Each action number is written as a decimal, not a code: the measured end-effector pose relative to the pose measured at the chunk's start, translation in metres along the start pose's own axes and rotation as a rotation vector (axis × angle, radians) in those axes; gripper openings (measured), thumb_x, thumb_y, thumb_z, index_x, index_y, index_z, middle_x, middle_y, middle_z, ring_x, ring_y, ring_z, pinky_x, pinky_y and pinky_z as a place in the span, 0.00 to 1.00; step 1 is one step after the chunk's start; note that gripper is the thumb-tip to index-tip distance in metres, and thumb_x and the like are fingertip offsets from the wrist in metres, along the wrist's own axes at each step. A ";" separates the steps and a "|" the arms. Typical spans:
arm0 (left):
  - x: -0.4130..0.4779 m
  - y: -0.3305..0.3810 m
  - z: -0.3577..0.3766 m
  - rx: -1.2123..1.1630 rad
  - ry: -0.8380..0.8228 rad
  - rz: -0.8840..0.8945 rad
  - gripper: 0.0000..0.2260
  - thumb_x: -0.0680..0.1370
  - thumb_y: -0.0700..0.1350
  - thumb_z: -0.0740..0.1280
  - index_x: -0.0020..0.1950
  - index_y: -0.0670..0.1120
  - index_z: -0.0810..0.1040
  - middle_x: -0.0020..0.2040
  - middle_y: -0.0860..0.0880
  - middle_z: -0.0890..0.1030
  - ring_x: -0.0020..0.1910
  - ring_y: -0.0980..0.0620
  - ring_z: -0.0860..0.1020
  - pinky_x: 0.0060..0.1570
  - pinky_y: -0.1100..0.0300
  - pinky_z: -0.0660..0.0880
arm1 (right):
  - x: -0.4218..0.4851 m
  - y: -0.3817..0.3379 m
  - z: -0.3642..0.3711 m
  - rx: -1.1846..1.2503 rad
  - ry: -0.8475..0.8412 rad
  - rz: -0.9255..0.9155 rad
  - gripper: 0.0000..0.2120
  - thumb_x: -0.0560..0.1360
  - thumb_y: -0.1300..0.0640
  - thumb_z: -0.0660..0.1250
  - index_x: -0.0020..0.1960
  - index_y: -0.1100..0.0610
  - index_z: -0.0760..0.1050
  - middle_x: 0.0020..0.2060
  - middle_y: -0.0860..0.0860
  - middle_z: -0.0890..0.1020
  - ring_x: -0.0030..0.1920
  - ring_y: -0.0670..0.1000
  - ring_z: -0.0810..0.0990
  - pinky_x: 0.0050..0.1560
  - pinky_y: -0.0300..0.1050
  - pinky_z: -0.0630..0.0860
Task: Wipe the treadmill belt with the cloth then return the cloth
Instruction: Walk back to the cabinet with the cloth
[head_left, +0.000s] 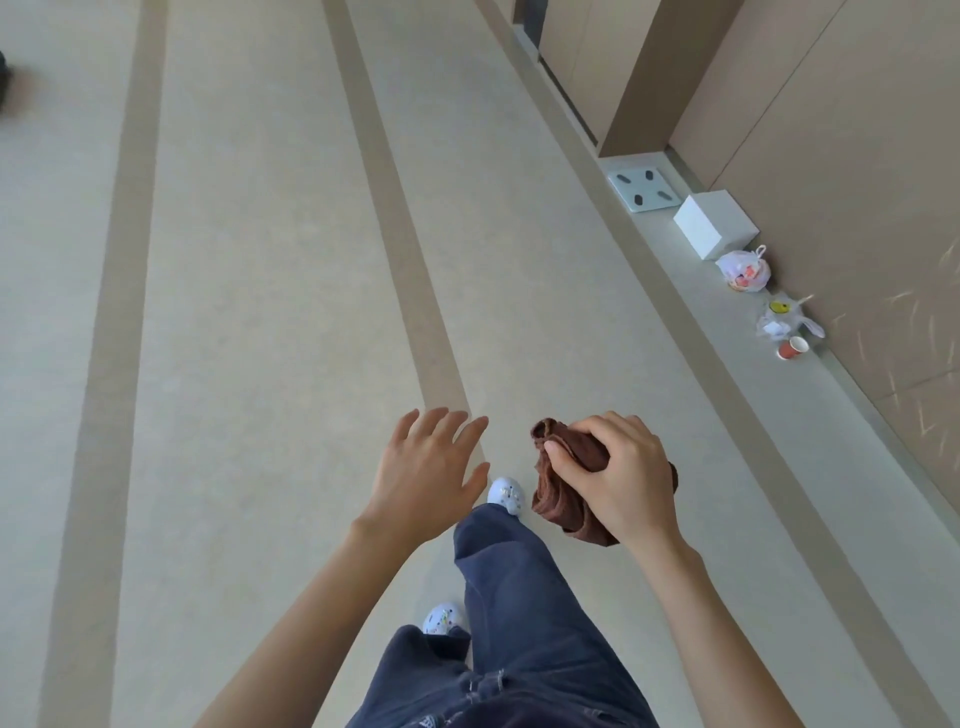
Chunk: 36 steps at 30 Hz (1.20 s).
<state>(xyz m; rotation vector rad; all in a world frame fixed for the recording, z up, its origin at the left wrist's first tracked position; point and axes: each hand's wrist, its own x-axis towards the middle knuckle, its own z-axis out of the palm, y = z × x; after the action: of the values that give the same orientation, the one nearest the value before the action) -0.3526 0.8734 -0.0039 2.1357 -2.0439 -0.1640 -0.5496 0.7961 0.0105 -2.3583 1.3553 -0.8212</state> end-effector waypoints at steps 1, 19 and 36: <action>0.013 -0.004 0.000 0.001 0.000 0.000 0.22 0.73 0.55 0.55 0.58 0.47 0.81 0.51 0.48 0.83 0.51 0.46 0.81 0.52 0.50 0.76 | 0.012 0.004 0.006 0.006 -0.002 0.000 0.16 0.70 0.40 0.64 0.38 0.53 0.78 0.34 0.46 0.80 0.36 0.54 0.75 0.39 0.50 0.74; 0.326 -0.077 -0.023 -0.011 0.071 -0.019 0.23 0.73 0.55 0.55 0.59 0.46 0.81 0.53 0.48 0.83 0.52 0.46 0.81 0.52 0.49 0.76 | 0.318 0.092 0.061 -0.030 0.071 -0.052 0.15 0.69 0.40 0.64 0.37 0.52 0.78 0.33 0.44 0.79 0.35 0.52 0.75 0.37 0.48 0.72; 0.586 -0.268 -0.048 -0.031 0.052 0.121 0.23 0.74 0.56 0.55 0.60 0.47 0.80 0.54 0.49 0.82 0.55 0.46 0.80 0.54 0.47 0.76 | 0.579 0.073 0.187 -0.122 0.092 0.046 0.14 0.69 0.39 0.65 0.38 0.50 0.77 0.34 0.42 0.78 0.37 0.49 0.75 0.37 0.47 0.73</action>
<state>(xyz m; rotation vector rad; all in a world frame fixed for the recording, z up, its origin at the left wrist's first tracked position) -0.0524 0.3013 0.0147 1.9705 -2.1191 -0.1206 -0.2592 0.2562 0.0147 -2.3966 1.5319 -0.8663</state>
